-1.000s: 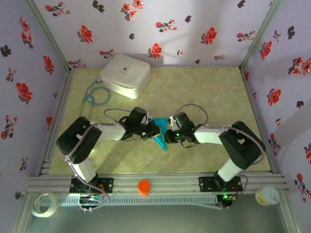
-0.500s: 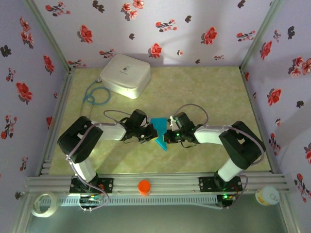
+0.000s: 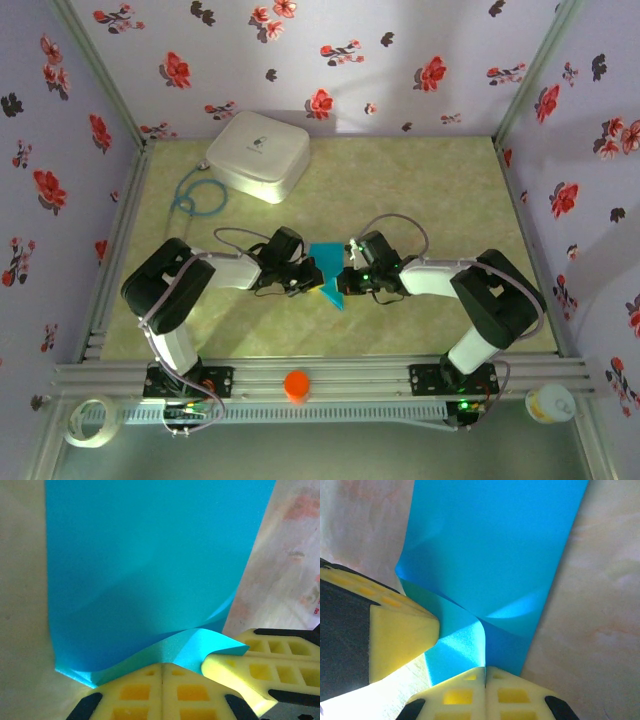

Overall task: Fold a paper plane with a square sheet of paper (pick it up from the middle)
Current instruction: Third fold the triangle at the center of the table.

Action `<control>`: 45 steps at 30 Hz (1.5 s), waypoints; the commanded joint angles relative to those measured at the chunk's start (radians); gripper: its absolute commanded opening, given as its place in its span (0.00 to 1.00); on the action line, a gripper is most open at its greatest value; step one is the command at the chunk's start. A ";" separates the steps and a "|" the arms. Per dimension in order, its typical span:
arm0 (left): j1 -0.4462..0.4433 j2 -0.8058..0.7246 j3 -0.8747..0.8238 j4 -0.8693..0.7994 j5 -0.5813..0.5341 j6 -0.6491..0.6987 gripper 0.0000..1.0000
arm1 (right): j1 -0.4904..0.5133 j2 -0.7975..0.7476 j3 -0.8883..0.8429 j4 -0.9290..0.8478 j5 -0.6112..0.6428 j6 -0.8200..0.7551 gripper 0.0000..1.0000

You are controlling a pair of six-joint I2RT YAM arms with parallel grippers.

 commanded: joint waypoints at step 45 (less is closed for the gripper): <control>0.001 -0.020 -0.042 -0.030 -0.055 0.024 0.00 | 0.089 0.032 0.069 -0.188 -0.102 0.109 0.05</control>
